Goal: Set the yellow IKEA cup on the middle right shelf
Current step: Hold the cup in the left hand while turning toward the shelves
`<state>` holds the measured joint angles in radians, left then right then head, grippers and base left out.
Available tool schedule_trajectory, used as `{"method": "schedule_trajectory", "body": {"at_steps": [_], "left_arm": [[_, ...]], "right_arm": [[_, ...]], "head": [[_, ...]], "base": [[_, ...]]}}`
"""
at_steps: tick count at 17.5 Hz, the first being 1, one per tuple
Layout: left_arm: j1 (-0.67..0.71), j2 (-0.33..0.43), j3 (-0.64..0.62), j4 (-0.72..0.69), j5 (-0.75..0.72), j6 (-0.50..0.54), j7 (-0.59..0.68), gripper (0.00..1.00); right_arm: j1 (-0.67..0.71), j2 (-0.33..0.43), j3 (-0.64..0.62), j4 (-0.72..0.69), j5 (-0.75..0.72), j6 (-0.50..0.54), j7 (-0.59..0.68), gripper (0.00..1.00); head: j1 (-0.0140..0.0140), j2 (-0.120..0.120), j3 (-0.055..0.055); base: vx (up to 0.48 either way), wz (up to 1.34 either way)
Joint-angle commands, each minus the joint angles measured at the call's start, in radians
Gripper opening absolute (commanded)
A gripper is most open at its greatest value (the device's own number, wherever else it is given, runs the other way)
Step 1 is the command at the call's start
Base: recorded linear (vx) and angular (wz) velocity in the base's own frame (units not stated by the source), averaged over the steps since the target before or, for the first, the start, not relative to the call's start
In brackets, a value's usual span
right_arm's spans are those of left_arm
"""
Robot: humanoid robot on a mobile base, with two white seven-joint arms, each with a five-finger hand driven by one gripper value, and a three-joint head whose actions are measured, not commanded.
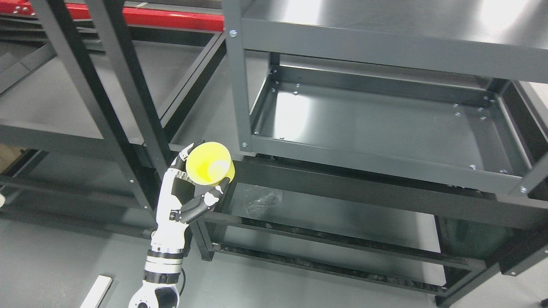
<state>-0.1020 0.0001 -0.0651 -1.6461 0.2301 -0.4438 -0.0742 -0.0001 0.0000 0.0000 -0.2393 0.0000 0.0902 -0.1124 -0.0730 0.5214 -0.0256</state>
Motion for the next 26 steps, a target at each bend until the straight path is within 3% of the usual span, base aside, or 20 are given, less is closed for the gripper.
{"method": "schedule_trajectory", "body": {"at_steps": [1,13,22,26], "left_arm": [[-0.001,0.017,-0.002,-0.003,0.000,0.000,0.001,0.01],[-0.005,0.017,-0.107,-0.041,0.000,-0.025,-0.001,0.01],[-0.041,0.017,-0.191,-0.093,0.000,-0.257,-0.002,0.01],[-0.106,0.017,-0.197,-0.130,-0.002,-0.309,-0.002,0.01]], "right_arm": [[0.014,-0.017,0.017,0.000,-0.025,0.003,-0.004,0.99],[0.014,-0.017,0.017,0.000,-0.025,0.003,-0.004,0.99],[0.014,-0.017,0.017,0.000,-0.025,0.003,-0.004,0.99],[0.014,-0.017,0.017,0.000,-0.025,0.003,-0.004,0.99]], "head": [[0.0000,0.000,0.000],[0.0000,-0.001,0.000],[0.0000,-0.001,0.000],[0.0000,-0.001,0.000]], "base": [[-0.002,-0.13],[0.054,-0.37],[0.073,-0.12],[0.070,0.03]]}}
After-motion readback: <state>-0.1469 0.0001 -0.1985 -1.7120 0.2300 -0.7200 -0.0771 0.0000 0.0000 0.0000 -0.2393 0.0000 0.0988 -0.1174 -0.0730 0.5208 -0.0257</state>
